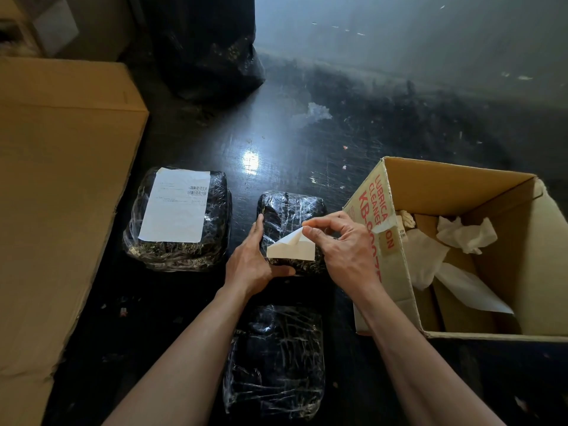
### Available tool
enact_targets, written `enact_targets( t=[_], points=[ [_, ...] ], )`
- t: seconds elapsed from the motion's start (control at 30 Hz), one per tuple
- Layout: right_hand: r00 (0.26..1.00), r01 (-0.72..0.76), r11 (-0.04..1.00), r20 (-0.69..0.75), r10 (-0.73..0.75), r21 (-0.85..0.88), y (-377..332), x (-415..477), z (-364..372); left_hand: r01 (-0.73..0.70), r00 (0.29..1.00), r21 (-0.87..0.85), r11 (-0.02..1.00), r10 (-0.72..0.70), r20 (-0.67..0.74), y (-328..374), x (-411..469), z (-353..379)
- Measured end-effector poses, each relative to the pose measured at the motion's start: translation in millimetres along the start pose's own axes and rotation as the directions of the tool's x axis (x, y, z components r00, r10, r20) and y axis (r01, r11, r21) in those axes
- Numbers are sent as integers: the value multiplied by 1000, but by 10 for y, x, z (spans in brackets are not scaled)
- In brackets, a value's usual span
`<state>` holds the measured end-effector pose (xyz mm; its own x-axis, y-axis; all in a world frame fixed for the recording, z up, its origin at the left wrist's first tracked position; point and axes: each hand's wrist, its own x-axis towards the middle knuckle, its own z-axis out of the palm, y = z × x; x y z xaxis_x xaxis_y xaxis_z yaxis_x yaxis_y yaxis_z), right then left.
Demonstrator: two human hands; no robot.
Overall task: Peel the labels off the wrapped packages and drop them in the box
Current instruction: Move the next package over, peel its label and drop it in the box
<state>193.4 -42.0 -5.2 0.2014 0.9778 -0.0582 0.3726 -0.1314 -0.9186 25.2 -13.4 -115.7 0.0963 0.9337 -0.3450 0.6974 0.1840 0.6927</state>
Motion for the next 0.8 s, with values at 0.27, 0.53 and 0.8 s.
enact_targets(
  t=[0.27,0.53,0.8],
  points=[
    [1000,-12,1000,-16,12,22,-32,-30,-8,-2,1000,4,1000,2,-3,-9,-6,4],
    [1000,-11,999,-3,11,-51,-25,-42,-2,5,1000,0,1000,-5,4,-24,-9,-1],
    [1000,3,998,-19,-4,-56,38,-146,-4,-13,1000,2,1000,13,0,-15,-20,-2]
  ],
)
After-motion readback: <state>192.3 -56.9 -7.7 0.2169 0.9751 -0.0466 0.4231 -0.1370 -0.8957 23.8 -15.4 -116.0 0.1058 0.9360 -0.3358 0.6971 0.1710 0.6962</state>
